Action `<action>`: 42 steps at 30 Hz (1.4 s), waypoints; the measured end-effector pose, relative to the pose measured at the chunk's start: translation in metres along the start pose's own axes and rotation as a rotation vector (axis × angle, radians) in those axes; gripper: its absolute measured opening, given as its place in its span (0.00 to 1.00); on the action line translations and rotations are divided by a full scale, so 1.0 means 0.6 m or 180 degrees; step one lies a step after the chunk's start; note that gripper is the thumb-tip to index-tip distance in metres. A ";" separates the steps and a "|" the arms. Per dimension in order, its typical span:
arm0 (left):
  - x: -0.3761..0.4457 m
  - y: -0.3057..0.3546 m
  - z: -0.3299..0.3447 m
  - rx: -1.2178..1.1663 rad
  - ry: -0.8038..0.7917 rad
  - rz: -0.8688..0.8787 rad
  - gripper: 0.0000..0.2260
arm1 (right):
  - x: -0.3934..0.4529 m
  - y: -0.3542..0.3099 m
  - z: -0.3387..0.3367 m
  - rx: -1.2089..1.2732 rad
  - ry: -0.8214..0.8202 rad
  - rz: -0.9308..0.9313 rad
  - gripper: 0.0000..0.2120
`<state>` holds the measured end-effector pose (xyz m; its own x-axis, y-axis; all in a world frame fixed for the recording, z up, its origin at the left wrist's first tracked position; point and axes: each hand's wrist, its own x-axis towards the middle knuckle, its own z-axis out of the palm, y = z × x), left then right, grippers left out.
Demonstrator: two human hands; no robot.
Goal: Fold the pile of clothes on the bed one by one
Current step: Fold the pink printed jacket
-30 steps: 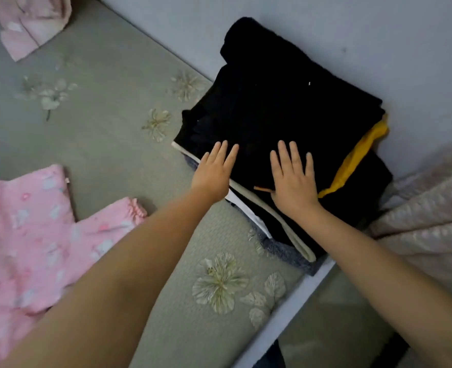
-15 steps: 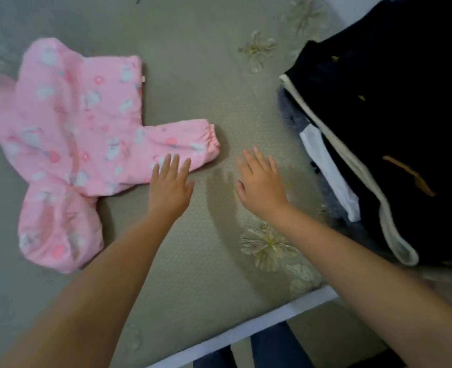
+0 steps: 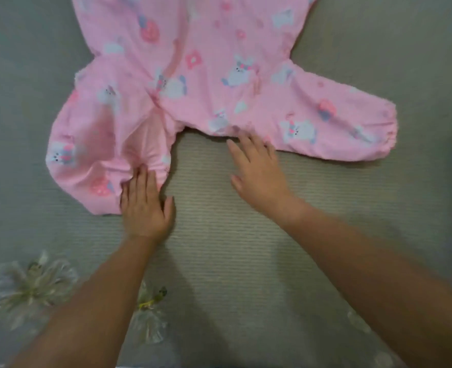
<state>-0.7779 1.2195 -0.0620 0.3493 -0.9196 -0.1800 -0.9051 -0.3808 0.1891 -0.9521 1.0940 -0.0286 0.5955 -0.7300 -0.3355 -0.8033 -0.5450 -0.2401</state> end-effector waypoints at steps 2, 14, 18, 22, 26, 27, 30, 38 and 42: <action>0.003 -0.013 0.010 -0.0142 0.0100 0.0033 0.28 | 0.045 -0.026 0.012 -0.0123 0.0221 -0.0135 0.31; 0.012 -0.035 0.022 -0.0366 0.0346 0.0318 0.26 | 0.179 -0.064 0.001 -0.0707 0.0570 0.0407 0.19; 0.013 -0.036 0.019 -0.0301 0.0547 0.0352 0.22 | 0.135 -0.059 -0.023 -0.0793 0.0245 0.0242 0.15; 0.005 -0.037 -0.002 -0.0588 0.0589 0.0290 0.15 | 0.035 -0.038 -0.019 -0.0843 -0.0187 0.0304 0.12; -0.034 -0.054 -0.056 -0.0767 0.0248 0.1001 0.13 | -0.094 -0.016 -0.011 -0.0589 -0.0715 0.0258 0.12; -0.050 -0.054 -0.080 -0.0784 0.0265 0.1179 0.14 | -0.125 -0.013 -0.016 -0.0464 -0.0838 0.0202 0.11; -0.088 -0.035 -0.170 -0.0731 0.0778 0.1588 0.11 | -0.205 -0.009 -0.050 0.0183 -0.1018 0.0389 0.13; -0.042 0.202 -0.350 -0.0344 0.1964 0.2155 0.03 | -0.395 0.059 -0.166 0.3305 -0.0257 0.1377 0.08; -0.077 0.294 -0.313 -0.1087 0.2069 0.1996 0.13 | -0.479 0.152 -0.146 0.5121 0.1071 0.2575 0.18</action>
<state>-0.9081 1.1768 0.1611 -0.0148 -0.8003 0.5994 -0.8893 0.2846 0.3580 -1.1959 1.2180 0.1257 -0.0840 -0.7348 -0.6730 0.0327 0.6730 -0.7389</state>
